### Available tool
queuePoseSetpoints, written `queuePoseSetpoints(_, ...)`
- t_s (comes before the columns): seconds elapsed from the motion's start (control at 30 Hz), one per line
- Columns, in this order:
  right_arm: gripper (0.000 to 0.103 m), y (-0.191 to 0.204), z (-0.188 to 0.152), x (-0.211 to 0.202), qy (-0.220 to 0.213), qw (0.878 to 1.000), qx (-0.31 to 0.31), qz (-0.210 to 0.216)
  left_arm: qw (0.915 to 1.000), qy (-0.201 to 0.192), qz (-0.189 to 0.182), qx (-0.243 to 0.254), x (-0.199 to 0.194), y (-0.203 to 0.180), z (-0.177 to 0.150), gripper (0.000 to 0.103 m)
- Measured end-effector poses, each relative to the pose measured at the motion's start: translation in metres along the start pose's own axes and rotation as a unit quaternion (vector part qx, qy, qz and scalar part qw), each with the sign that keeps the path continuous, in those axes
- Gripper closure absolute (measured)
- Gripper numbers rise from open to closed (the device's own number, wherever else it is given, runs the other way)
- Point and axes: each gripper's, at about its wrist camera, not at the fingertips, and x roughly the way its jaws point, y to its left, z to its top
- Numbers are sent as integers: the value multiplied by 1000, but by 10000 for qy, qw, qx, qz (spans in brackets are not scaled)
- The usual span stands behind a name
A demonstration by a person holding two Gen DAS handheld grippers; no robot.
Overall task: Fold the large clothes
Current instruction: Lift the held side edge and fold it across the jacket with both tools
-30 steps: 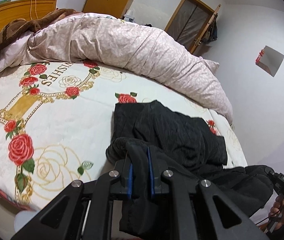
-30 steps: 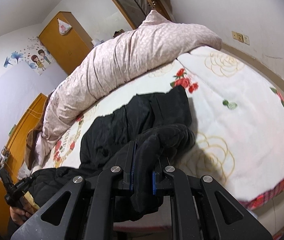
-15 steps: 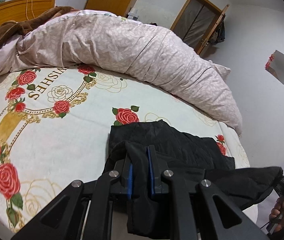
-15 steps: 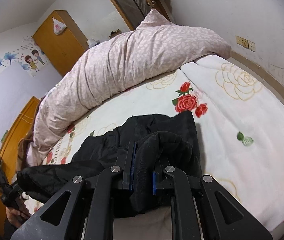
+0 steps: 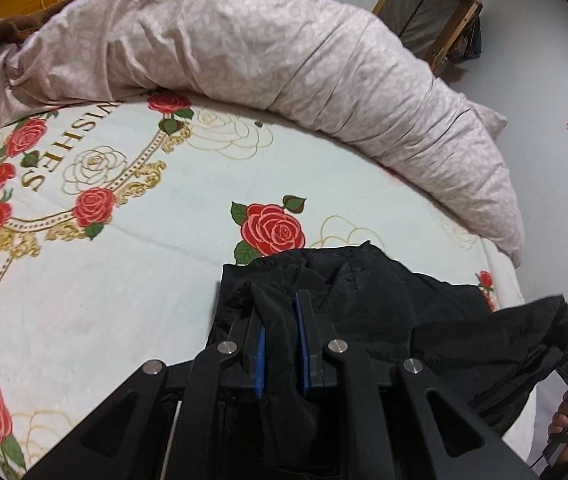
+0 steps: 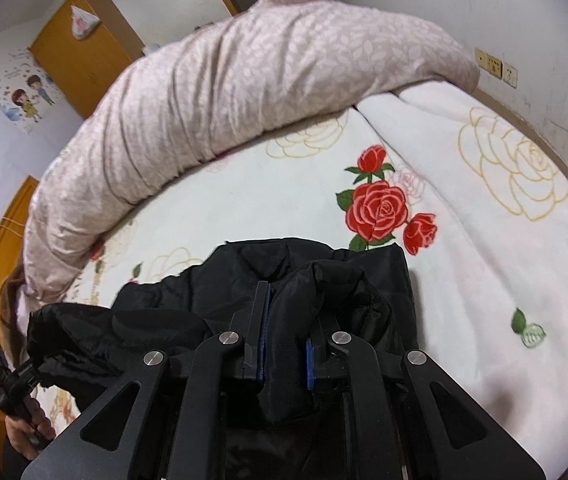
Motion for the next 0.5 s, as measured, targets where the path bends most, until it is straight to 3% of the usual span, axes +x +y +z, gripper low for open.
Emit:
queuePoseSetpoints(0.27, 89, -6, 13, 57, 374, 9991, 59, -192, 9996, 266, -62, -13, 52, 6, 7, 84)
queuePoseSetpoints(0.5, 85, -14, 20, 78, 538, 9980, 335, -51, 9982, 380, -444, -158, 72, 13, 16, 79)
